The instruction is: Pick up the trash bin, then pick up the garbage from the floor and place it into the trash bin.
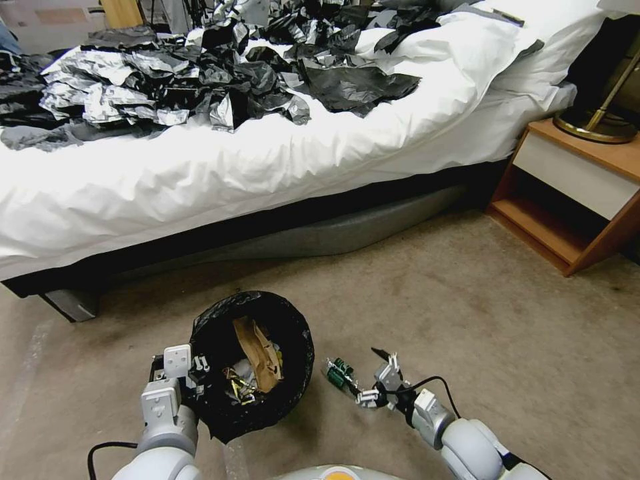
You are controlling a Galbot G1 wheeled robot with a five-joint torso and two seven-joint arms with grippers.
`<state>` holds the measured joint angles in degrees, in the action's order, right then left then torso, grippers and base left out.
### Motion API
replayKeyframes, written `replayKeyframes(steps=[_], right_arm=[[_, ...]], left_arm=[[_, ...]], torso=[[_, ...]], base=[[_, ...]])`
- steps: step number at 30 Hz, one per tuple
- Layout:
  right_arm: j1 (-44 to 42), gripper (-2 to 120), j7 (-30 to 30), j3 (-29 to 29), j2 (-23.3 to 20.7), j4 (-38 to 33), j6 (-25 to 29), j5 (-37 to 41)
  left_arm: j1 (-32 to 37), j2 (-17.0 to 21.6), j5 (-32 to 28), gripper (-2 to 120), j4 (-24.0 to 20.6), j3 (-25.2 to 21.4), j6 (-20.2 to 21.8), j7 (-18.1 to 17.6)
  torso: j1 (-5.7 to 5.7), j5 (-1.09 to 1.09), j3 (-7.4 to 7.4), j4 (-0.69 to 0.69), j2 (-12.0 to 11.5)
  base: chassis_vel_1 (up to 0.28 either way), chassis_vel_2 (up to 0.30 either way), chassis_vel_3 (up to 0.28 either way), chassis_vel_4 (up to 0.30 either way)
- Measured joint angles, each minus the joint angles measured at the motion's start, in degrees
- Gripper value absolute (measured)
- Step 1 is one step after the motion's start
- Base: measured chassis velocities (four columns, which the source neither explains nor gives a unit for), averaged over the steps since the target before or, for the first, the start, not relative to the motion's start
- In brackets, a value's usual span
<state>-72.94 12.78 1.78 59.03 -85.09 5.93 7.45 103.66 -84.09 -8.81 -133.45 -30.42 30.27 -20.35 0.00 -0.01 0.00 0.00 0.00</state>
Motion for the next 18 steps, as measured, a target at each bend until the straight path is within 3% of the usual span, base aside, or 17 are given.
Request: replayKeyframes(steps=[7, 18], right_arm=[[2.8, 100, 1.8, 1.0, 2.0, 4.7, 1.1, -0.9], [6.7, 100, 4.3, -0.9, 8.9, 13.8, 3.9, -3.9]], left_arm=[[0.6, -0.3, 0.4, 0, -0.1, 0.0, -0.3, 0.0], [1.8, -0.7, 1.2, 0, -0.9, 0.3, -0.8, 0.1]], torso=[[0.00, 0.00, 0.00, 0.00, 0.0], [0.00, -0.01, 0.00, 0.00, 0.0]], base=[[0.000, 0.000, 0.000, 0.000], [0.000, 0.000, 0.000, 0.000]])
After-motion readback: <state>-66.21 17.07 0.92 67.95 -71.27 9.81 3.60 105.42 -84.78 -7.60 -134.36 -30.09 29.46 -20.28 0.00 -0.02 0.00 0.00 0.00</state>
